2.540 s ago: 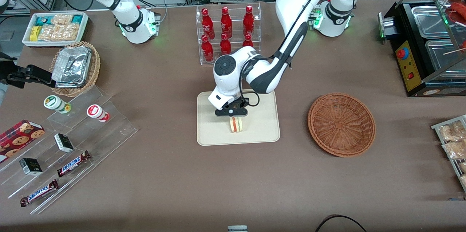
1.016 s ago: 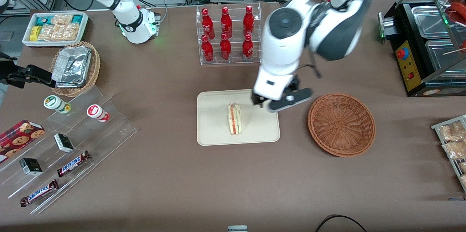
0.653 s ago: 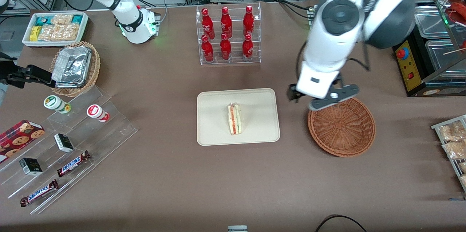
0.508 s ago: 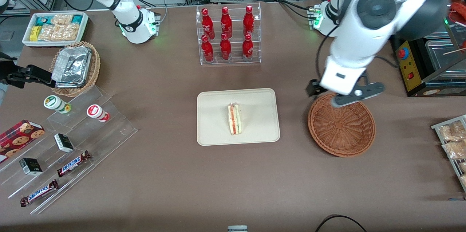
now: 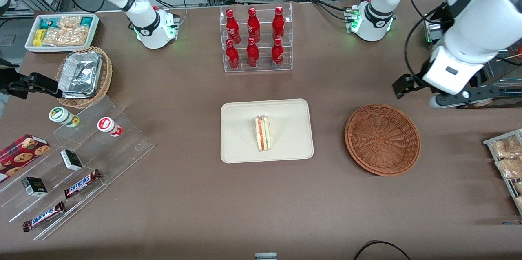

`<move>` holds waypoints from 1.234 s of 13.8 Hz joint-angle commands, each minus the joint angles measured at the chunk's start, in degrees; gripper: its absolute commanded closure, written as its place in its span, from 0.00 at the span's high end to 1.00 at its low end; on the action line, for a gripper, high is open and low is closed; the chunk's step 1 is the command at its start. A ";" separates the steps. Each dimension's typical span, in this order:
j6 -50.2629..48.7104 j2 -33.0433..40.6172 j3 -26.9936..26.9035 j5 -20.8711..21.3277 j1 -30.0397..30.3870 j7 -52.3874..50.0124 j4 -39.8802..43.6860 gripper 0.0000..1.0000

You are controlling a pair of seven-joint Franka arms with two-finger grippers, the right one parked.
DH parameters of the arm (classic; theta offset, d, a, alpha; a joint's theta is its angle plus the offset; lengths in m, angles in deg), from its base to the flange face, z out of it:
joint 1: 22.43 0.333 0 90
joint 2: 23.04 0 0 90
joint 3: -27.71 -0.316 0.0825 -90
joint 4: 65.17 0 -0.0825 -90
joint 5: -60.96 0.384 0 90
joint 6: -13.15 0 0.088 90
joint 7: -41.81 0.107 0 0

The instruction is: Place sandwich from basket to tray

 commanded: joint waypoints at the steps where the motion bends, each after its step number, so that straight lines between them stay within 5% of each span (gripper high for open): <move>1: -1.11 1.88 0.71 -1.96 3.58 6.47 -1.32 1.00; 7: -2.08 1.97 0.71 -2.93 9.65 17.56 -1.06 1.00; 17: -3.83 0.74 0.97 -2.59 9.22 17.39 2.55 1.00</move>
